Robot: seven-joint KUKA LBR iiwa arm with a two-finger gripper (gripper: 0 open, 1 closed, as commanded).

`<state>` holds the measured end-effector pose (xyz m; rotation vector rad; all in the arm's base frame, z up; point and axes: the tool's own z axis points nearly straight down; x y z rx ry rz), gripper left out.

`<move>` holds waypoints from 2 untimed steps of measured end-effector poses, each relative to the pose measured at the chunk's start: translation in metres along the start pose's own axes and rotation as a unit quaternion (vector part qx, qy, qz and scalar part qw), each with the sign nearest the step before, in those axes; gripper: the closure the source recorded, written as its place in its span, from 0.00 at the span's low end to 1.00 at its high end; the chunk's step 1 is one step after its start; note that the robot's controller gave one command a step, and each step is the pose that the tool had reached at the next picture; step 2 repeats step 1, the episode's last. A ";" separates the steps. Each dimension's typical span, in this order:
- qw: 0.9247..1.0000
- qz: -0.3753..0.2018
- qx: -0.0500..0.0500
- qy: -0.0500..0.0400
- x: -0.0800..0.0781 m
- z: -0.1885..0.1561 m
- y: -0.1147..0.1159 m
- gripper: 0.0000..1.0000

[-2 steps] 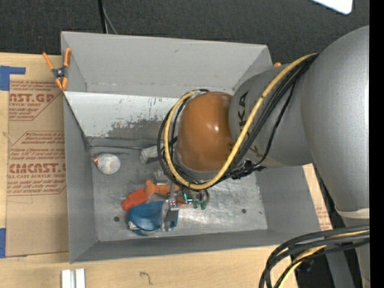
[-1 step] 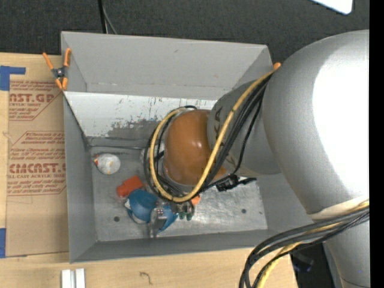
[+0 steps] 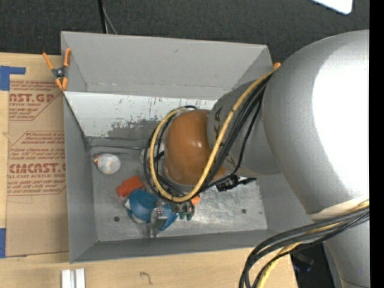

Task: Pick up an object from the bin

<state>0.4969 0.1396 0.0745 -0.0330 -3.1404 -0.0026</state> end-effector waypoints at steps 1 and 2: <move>1.000 0.017 0.000 -0.003 -0.005 -0.188 -0.004 1.00; 1.000 0.017 0.000 -0.003 -0.005 -0.188 -0.004 1.00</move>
Offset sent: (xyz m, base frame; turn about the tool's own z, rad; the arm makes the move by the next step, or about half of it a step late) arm 0.0000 0.0000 0.0000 0.0000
